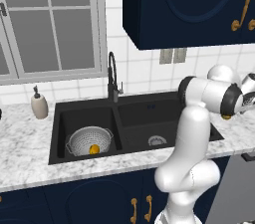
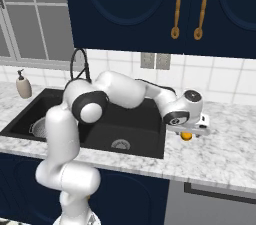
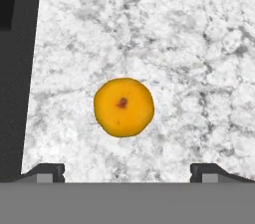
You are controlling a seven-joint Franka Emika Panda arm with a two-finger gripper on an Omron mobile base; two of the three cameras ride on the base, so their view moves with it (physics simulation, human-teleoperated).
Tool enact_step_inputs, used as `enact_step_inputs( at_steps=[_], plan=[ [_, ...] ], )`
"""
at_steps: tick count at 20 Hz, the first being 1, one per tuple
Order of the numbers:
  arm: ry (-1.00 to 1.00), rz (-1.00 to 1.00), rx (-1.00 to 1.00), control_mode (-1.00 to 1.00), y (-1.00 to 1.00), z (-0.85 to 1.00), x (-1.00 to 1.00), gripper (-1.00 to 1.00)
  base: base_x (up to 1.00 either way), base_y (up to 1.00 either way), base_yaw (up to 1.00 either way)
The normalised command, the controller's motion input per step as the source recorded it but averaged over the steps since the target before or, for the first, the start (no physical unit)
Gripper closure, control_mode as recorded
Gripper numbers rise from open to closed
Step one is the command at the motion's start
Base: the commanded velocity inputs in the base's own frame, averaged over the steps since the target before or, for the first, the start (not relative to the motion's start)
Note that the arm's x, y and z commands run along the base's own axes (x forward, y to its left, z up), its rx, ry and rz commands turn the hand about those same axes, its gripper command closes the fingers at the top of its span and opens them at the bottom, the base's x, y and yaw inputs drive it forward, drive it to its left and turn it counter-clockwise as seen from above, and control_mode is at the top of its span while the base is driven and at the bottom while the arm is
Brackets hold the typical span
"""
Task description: Put the colander in the sink, put the tangerine, mango in the colander, and turn on the sink faucet and pour water over the colander.
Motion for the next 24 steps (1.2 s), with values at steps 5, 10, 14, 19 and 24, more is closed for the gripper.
enact_step_inputs(
  at_steps=[5,10,14,19,24],
  plan=[
    [0.0,0.0,0.0,-1.0,-0.01,-0.13,0.24,-1.0,0.0,0.0,0.0],
    [0.0,0.0,0.0,-1.0,0.0,-0.03,0.17,-1.0,0.0,0.0,0.0],
    [0.0,0.0,0.0,-1.0,0.04,-0.13,0.12,-1.0,0.0,0.0,0.0],
    [0.0,0.0,0.0,-1.0,0.1,-0.18,0.05,-1.0,0.0,0.0,0.0],
    [0.0,0.0,0.0,-1.0,0.08,-0.2,0.0,-1.0,0.0,0.0,0.0]
  ],
)
